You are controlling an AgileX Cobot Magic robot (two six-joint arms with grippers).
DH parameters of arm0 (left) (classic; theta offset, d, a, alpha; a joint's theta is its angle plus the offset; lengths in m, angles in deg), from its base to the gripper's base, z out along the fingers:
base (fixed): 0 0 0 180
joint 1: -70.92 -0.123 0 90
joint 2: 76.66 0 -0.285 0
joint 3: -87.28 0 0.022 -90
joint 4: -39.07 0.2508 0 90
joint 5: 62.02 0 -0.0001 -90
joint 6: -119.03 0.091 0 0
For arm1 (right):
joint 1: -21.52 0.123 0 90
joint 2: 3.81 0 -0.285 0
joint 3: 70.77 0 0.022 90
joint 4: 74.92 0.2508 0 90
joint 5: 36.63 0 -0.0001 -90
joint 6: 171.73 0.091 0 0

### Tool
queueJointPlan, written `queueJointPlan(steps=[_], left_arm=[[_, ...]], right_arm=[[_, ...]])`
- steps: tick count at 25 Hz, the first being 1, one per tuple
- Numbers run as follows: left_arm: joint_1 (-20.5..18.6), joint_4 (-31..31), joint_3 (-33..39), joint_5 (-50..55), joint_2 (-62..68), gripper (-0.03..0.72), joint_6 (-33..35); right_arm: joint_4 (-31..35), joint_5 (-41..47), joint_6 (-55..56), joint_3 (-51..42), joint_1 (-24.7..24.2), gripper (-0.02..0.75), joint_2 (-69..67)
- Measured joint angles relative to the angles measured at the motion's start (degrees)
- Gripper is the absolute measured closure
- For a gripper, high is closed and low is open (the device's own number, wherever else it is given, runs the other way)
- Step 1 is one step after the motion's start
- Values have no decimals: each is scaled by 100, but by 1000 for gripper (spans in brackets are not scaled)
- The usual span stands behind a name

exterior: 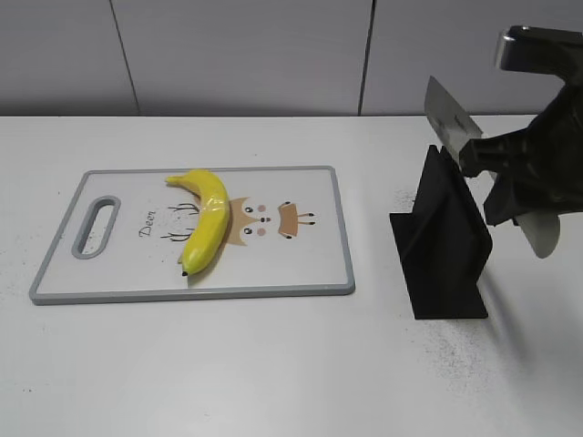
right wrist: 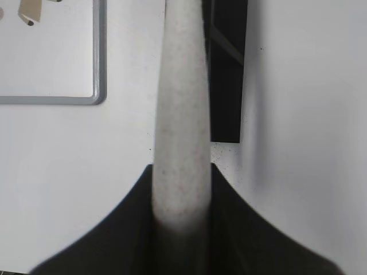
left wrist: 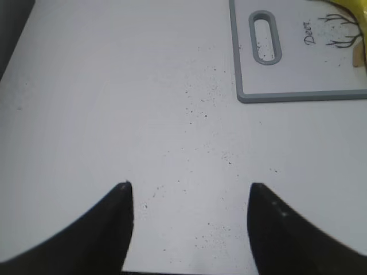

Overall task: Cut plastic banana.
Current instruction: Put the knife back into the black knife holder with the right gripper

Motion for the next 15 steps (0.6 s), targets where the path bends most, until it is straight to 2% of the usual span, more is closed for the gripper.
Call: queueJointPlan(steps=[6,15], left_arm=[[0,53,289,-285,-899,101,0],[0,82,329,-379,-965,102,0]], right_arm=[[0,-5,68,-53,0,577,6],[70,-60,74,-441,0,577,-146]])
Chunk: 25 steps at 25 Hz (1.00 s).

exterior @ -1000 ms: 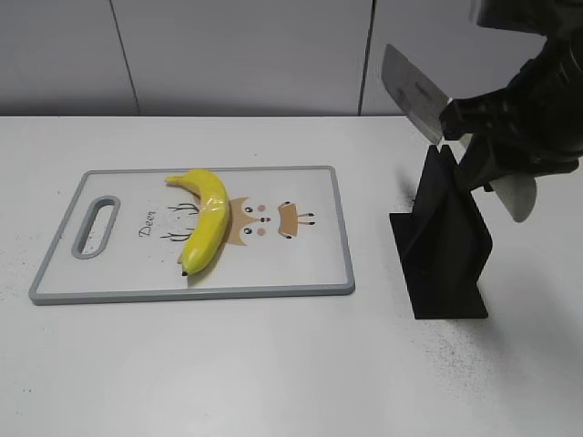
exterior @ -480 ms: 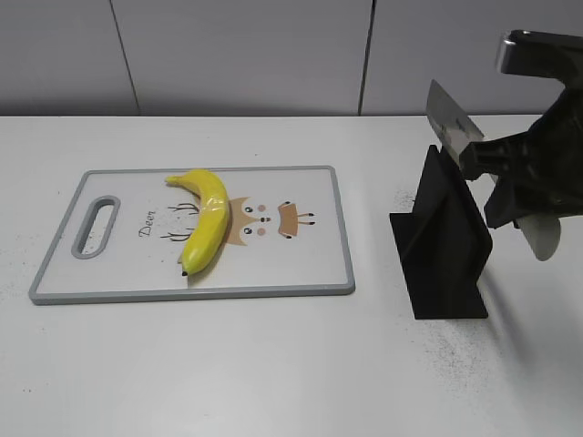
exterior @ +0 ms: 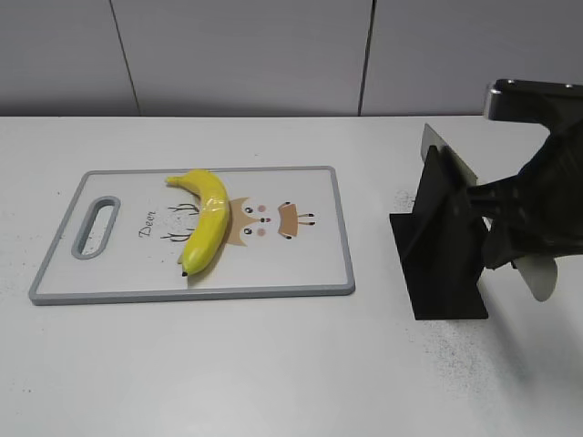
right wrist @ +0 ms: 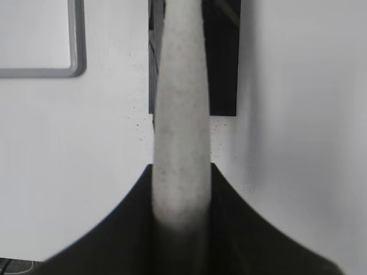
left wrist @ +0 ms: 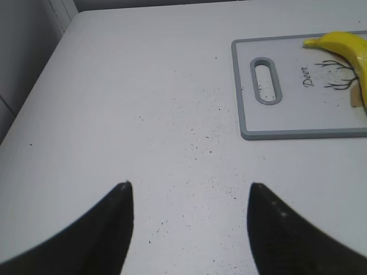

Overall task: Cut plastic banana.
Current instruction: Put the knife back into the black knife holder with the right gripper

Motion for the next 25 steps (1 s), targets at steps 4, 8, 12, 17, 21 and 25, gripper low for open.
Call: queueJointPlan(steps=[4,8,12,17,21,25], left_arm=[[0,4,0,0,0,102,0],[0,4,0,0,0,102,0],[0,4,0,0,0,102,0],[0,6,0,0,0,102,0],[0,11,0,0,0,103,0],[0,11,0,0,0,106,0]], right_arm=[[0,-62,0,-67,0,577,-69],[0,-94,0,-67,0,577,-69],[134,-77,0,-67,0,570,-69],[171,0,0,-67,0,310,-48],[153,-51,-276,-69,0,181,371],[153,-52,-1086,-87,0,162,1133]])
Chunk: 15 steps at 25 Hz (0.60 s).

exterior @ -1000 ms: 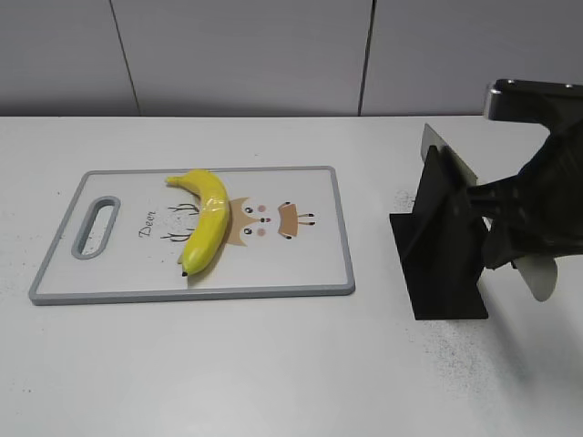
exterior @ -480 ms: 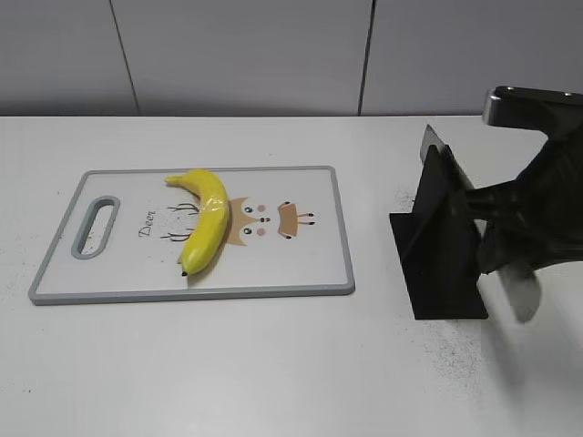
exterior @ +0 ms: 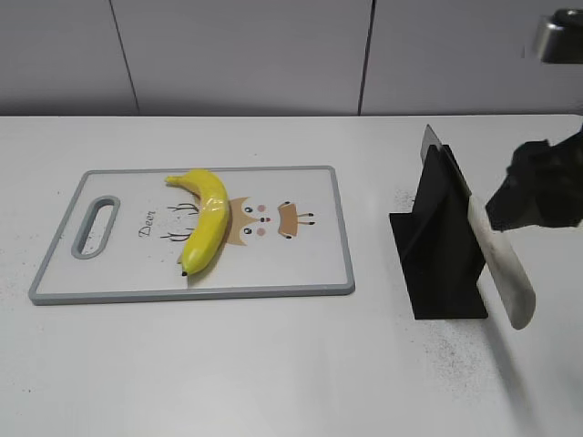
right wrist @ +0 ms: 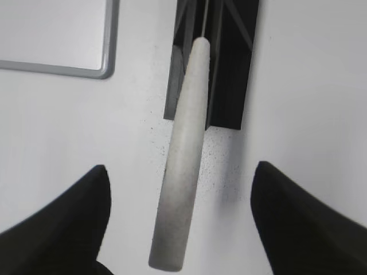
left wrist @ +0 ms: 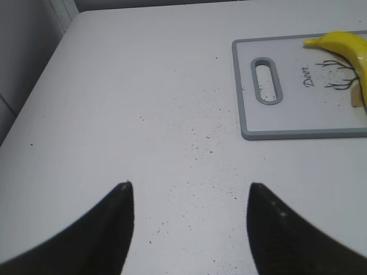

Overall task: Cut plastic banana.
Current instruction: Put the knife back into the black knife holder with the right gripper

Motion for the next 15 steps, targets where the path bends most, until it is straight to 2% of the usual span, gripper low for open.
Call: queueJointPlan(steps=[8,15], left_arm=[[181,0,0,0,0,106,0],[250,0,0,0,0,109,0]], right_arm=[[-4,414,-1317,-805,0,155,2045],[-153,1117,-1452,-1646,0,154,4056]])
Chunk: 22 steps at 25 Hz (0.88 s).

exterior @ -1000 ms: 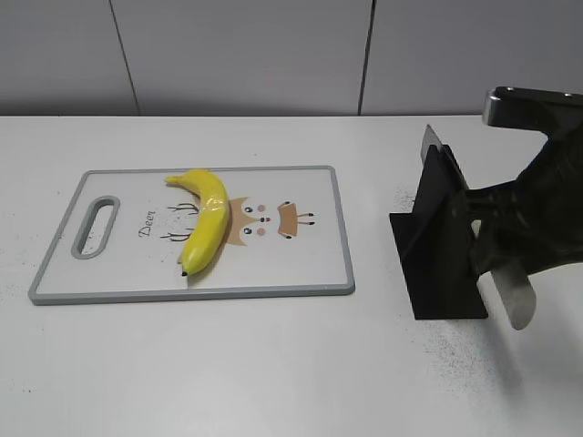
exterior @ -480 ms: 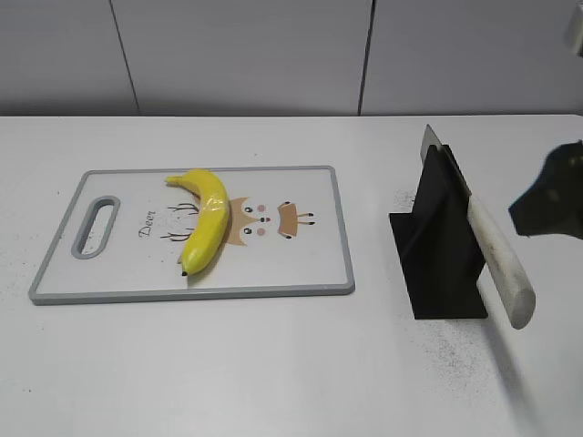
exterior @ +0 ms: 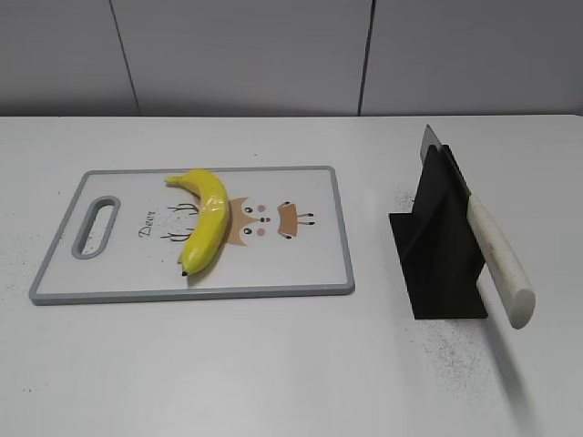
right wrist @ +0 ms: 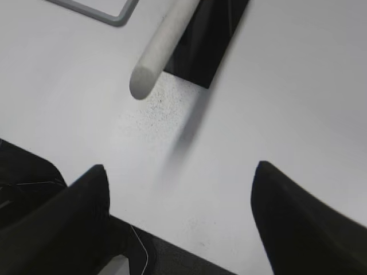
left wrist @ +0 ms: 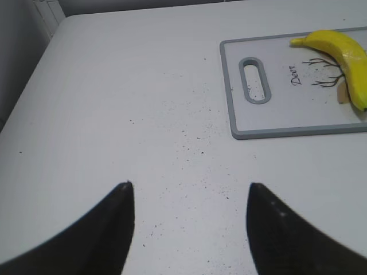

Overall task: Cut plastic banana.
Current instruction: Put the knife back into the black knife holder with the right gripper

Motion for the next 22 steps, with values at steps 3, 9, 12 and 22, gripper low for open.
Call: queueJointPlan(steps=[3,9,12,22], left_arm=[[0,2,0,0,0,110,0],[0,2,0,0,0,111,0],[0,2,0,0,0,111,0],[0,2,0,-5,0,118,0]], right_arm=[[0,306,-5,-195,0,154,773],[-69,520,-17,-390,0,154,1940],[-75,520,-17,-390,0,154,2330],[-94,527,-17,-390,0,154,2711]])
